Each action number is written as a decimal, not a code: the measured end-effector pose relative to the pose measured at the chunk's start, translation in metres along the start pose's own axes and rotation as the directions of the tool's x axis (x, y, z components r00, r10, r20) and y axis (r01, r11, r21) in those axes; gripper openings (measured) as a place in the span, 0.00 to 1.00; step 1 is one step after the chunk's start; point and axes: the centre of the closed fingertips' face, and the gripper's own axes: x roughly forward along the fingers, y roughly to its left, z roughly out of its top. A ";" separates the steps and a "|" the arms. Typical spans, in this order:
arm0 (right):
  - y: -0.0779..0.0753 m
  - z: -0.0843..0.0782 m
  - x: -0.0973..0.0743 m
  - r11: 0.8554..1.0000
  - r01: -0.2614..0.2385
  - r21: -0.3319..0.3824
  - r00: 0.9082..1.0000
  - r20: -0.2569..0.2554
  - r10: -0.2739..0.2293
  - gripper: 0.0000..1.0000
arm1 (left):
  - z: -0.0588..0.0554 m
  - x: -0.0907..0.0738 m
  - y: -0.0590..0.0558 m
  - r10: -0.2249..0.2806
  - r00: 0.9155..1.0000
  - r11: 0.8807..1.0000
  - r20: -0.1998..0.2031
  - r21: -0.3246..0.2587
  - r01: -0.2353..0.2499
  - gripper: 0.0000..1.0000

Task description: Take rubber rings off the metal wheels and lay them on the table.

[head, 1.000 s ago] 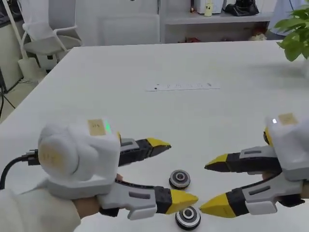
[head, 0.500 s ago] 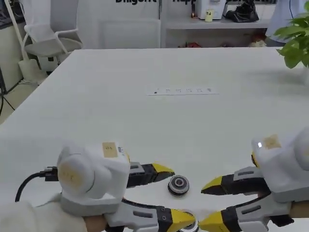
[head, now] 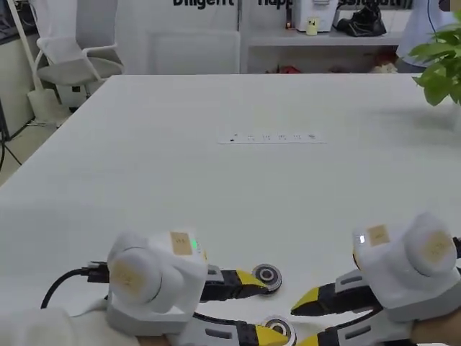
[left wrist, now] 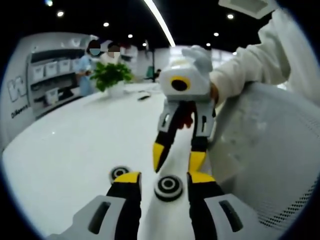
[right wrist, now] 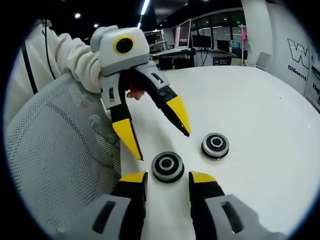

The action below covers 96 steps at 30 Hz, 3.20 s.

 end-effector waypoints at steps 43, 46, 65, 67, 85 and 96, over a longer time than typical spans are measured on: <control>-0.001 -0.006 0.005 0.992 -0.044 -0.116 0.998 0.030 0.048 0.19 | -0.023 0.016 -0.008 -0.099 0.994 0.992 -0.041 0.072 0.102 0.17; 0.000 -0.005 0.005 0.989 -0.042 -0.142 0.998 0.046 0.049 0.19 | -0.023 0.016 -0.007 -0.100 0.994 0.991 -0.034 0.084 0.102 0.16; -0.002 -0.006 0.004 0.995 -0.053 -0.085 0.996 0.072 0.059 0.15 | -0.021 0.018 -0.005 -0.102 0.995 0.992 0.009 0.073 0.102 0.14; -0.002 -0.006 0.005 0.995 -0.051 -0.087 0.996 0.075 0.058 0.15 | -0.021 0.018 -0.006 -0.101 0.995 0.992 0.009 0.074 0.100 0.14; -0.002 -0.001 0.008 0.992 -0.048 -0.113 0.992 0.111 0.061 0.21 | -0.018 0.017 -0.006 -0.096 0.995 0.992 0.009 0.077 0.095 0.14; -0.002 -0.003 0.007 0.993 -0.047 -0.104 0.994 0.089 0.057 0.17 | -0.020 0.016 -0.005 -0.096 0.995 0.993 0.008 0.076 0.095 0.14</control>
